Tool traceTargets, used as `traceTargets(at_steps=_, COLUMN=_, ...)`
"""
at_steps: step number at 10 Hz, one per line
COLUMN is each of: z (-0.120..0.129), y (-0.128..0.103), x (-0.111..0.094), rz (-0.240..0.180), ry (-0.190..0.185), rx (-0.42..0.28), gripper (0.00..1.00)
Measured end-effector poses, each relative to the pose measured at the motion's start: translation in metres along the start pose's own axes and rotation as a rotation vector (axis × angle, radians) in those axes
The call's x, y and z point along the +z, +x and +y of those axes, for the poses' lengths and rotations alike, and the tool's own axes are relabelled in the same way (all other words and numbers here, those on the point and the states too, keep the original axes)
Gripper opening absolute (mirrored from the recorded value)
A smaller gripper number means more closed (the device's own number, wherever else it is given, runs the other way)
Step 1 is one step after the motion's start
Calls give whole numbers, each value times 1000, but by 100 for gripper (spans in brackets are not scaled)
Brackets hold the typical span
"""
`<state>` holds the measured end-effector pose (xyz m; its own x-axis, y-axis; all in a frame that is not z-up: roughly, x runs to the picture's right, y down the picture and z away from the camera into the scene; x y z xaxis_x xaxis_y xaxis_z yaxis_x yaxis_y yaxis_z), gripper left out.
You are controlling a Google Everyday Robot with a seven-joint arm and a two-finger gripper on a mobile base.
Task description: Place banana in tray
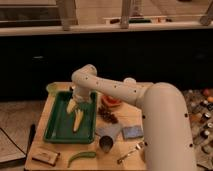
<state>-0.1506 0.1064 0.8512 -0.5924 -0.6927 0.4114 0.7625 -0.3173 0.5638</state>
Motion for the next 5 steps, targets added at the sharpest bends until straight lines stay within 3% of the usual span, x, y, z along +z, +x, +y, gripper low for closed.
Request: traceTargets(at_steps=5, z=3, y=5, x=-8, rz=3, ry=-12, rx=-17, gripper=80)
